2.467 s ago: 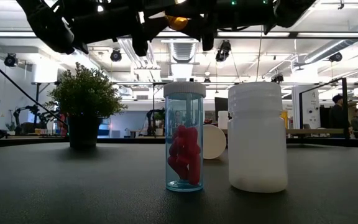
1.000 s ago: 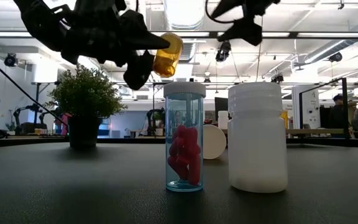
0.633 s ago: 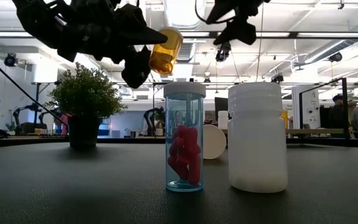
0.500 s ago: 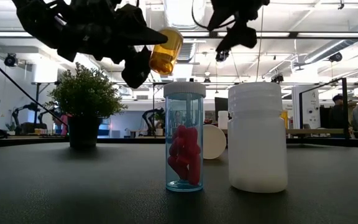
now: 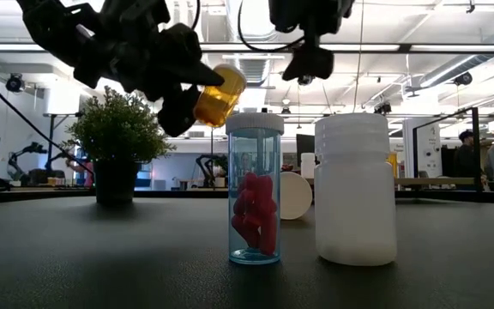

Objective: Pick and place medicine bottles onto shelf by color
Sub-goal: Put the top orange pill bottle on the shelf aligned with the other orange pill bottle

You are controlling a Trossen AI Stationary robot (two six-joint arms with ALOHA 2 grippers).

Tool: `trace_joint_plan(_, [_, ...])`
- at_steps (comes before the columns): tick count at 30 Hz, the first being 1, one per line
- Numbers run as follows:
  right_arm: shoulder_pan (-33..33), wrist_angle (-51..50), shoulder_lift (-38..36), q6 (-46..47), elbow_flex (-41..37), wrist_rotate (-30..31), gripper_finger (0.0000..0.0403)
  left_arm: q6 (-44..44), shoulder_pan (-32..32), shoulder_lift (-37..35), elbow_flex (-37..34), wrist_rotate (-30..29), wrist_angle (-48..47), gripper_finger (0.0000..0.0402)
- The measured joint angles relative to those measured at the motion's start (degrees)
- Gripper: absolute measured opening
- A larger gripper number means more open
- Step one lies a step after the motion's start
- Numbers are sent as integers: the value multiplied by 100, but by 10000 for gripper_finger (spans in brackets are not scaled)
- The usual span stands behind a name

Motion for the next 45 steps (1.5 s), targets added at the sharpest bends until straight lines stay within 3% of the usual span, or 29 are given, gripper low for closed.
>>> trace_joint_plan(5, [17, 43, 360, -922, 285, -12, 358, -419, 0, 0, -2, -10, -6, 162])
trace_joint_plan(13, [13, 139, 959, -1449, 591, -21, 358, -432, -2, 0, 38, -15, -12, 162])
trace_joint_plan(29, [13, 653, 1265, -1446, 687, -109, 357, -375, 0, 0, 35, -384, -8, 162])
trace_joint_plan(45, [11, 746, 1397, -1394, 670, -104, 294, -185, 0, 0, 46, -600, 53, 162])
